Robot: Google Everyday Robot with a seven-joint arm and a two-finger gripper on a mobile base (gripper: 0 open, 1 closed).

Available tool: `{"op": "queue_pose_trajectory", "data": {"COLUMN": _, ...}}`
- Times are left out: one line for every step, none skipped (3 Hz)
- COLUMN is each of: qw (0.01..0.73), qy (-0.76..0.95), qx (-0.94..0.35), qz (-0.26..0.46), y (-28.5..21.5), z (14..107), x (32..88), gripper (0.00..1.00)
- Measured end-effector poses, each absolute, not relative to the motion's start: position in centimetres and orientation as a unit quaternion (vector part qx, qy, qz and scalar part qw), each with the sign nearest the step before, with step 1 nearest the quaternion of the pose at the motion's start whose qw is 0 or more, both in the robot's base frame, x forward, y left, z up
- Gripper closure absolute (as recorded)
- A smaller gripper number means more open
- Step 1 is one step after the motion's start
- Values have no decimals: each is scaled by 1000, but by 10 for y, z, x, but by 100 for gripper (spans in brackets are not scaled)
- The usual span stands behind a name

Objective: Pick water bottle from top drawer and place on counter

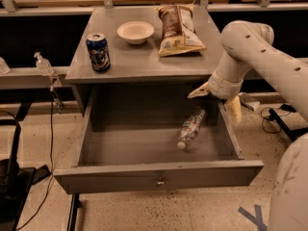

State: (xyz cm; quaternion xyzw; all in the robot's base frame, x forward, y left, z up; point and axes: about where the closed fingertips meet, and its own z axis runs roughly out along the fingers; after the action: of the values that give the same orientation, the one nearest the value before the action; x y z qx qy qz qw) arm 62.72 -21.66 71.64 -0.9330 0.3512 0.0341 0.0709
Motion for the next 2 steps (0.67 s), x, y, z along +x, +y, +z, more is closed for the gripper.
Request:
{"op": "queue_pose_trajectory", "data": {"qw": 90, "qy": 286, "qx": -953, "qz": 36, "y": -200, "z": 704, "x": 628, "gripper": 0}}
{"op": "queue_pose_trajectory", "data": {"qw": 90, "qy": 198, "qx": -976, "qz": 26, "y": -172, "z": 690, "x": 630, "gripper": 0}}
